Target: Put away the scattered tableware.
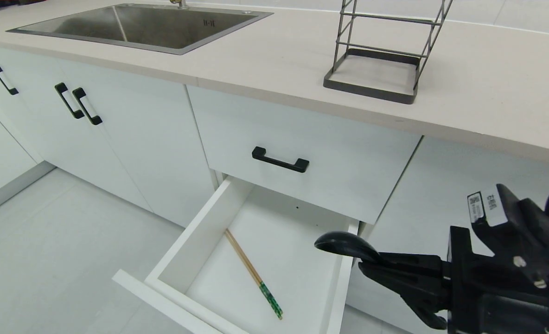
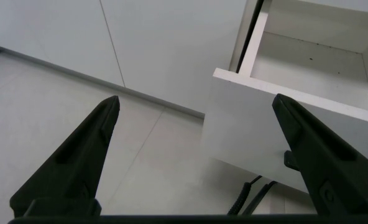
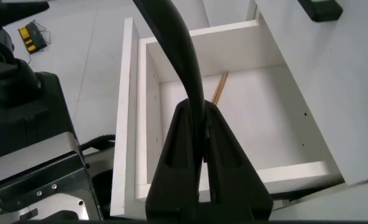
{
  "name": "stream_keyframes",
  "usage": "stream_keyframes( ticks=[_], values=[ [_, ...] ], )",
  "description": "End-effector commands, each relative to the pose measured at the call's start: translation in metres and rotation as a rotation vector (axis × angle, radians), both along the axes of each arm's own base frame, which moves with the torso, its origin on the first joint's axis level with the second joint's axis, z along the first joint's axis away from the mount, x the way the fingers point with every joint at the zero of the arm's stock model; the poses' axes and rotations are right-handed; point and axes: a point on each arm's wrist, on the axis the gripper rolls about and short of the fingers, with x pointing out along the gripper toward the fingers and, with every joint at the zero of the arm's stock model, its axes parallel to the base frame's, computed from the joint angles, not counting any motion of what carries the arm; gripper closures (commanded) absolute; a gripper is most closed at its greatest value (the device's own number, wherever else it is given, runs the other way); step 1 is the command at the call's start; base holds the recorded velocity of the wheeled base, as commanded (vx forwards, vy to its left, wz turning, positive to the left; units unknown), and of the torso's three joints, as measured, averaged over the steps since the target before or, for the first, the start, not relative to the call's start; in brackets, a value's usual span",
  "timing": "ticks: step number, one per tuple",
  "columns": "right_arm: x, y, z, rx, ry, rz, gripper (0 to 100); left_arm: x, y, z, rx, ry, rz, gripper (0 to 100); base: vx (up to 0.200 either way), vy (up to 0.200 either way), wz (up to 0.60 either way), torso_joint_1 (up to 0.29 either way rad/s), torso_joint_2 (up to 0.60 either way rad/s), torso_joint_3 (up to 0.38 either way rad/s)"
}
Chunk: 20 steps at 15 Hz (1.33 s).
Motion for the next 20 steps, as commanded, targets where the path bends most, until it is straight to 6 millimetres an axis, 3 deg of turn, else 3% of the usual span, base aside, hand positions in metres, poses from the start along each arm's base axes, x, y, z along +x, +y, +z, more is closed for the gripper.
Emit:
stream_keyframes(
  ticks=[1,4,9,13,16,20],
  values=[
    [0.004,0.005,-0.004,-0.019,0.011,0.000,100,0.000,0.000,0.000,-0.001,0.001,0.000,0,0.000,0.000,0.00,0.000,0.00,0.000],
    [0.016,0.026,-0.002,-0.038,-0.012,0.013,100,0.000,0.000,0.000,-0.001,0.001,0.000,0,0.000,0.000,0.00,0.000,0.00,0.000],
    [0.020,0.067,-0.018,-0.116,0.011,0.038,100,0.000,0.000,0.000,-0.001,0.001,0.000,0,0.000,0.000,0.00,0.000,0.00,0.000],
    [0.025,0.091,-0.046,-0.208,0.047,0.026,100,0.000,0.000,0.000,-0.001,0.001,0.000,0,0.000,0.000,0.00,0.000,0.00,0.000],
    [0.049,0.125,-0.053,-0.206,0.040,0.003,100,0.000,0.000,0.000,-0.001,0.001,0.000,0,0.000,0.000,0.00,0.000,0.00,0.000],
    [0.075,0.180,-0.086,-0.243,0.043,-0.017,100,0.000,0.000,0.000,-0.001,0.001,0.000,0,0.000,0.000,0.00,0.000,0.00,0.000]
  ],
)
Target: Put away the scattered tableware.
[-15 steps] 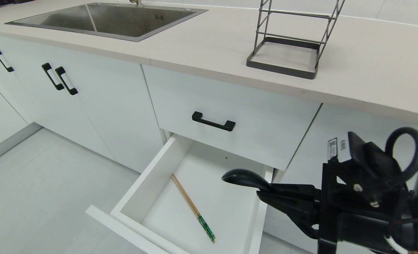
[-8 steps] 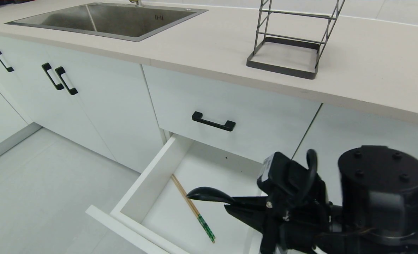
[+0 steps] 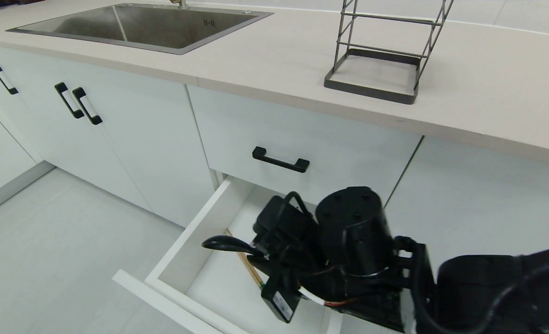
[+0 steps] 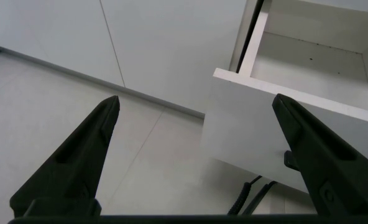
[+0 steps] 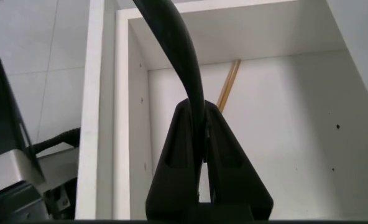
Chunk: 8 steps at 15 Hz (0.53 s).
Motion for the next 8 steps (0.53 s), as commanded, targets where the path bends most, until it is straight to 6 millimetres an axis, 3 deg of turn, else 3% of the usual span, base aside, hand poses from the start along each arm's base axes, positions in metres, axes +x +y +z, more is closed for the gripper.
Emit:
stream_keyframes(
  ticks=[1,3,8],
  values=[
    [0.023,0.045,-0.040,-0.051,0.023,-0.011,100,0.000,0.000,0.000,0.000,0.001,0.000,0,0.000,0.000,0.00,0.000,0.00,0.000],
    [0.040,0.059,-0.052,-0.063,0.015,-0.064,100,0.000,0.000,0.000,0.000,0.001,0.000,0,0.000,0.000,0.00,0.000,0.00,0.000],
    [0.050,0.064,-0.076,-0.099,0.033,-0.109,100,0.000,0.000,0.000,0.000,0.001,0.000,0,0.000,0.000,0.00,0.000,0.00,0.000]
  ],
)
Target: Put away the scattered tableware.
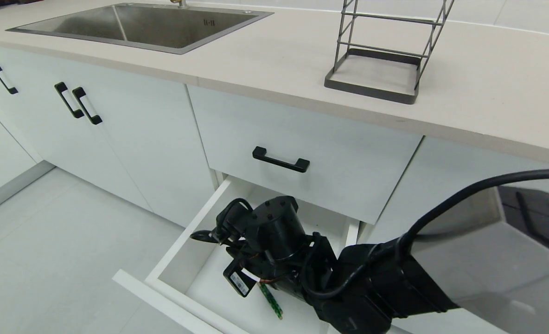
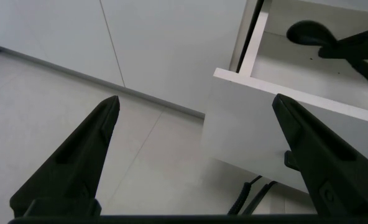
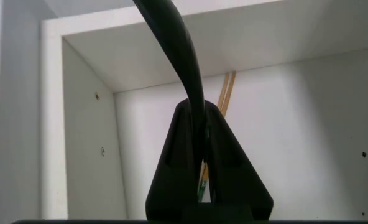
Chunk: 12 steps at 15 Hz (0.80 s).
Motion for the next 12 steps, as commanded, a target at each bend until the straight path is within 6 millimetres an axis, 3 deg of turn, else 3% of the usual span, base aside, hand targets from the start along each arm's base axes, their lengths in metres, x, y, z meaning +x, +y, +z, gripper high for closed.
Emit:
stream_keyframes(
  ticks=[1,12],
  values=[
    [0.003,0.004,-0.021,-0.032,0.030,-0.007,100,0.000,0.000,0.000,-0.001,0.001,0.000,0,0.000,0.000,0.00,0.000,0.00,0.000],
    [0.031,0.005,-0.071,-0.127,0.094,-0.064,100,0.000,0.000,0.000,-0.001,0.001,0.000,0,0.000,0.000,0.00,0.000,0.00,0.000]
  ],
)
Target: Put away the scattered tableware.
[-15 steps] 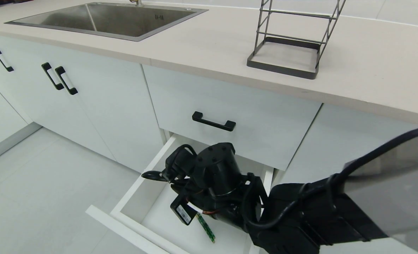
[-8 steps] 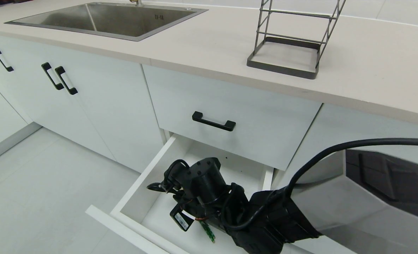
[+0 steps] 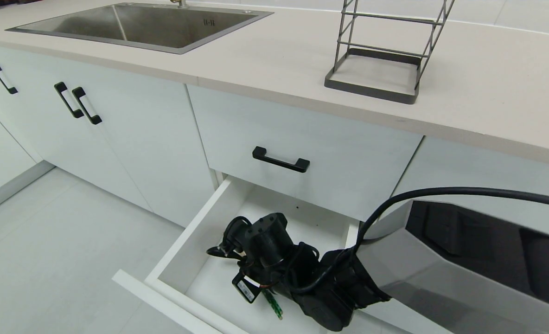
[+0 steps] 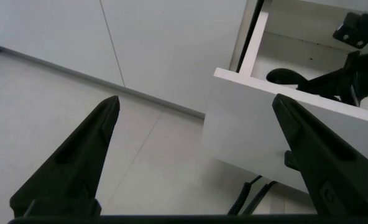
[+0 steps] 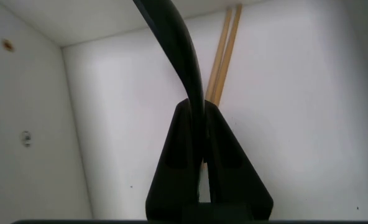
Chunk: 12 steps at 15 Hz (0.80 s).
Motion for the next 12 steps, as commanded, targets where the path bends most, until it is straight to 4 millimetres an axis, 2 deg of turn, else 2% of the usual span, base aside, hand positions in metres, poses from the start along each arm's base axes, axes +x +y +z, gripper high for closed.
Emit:
stream_keyframes(
  ticks=[1,4,12],
  values=[
    [0.008,0.003,-0.015,-0.012,0.015,-0.012,100,0.000,0.000,0.000,-0.001,0.001,0.000,0,0.000,0.000,0.00,0.000,0.00,0.000],
    [0.013,0.005,-0.033,-0.030,0.044,-0.031,100,0.000,0.000,0.000,-0.001,0.001,-0.001,0,0.000,0.000,0.00,0.000,0.00,0.000],
    [0.013,0.010,-0.043,-0.043,0.052,-0.023,100,0.000,0.000,0.000,-0.001,0.001,0.000,0,0.000,0.000,0.00,0.000,0.00,0.000]
  ],
)
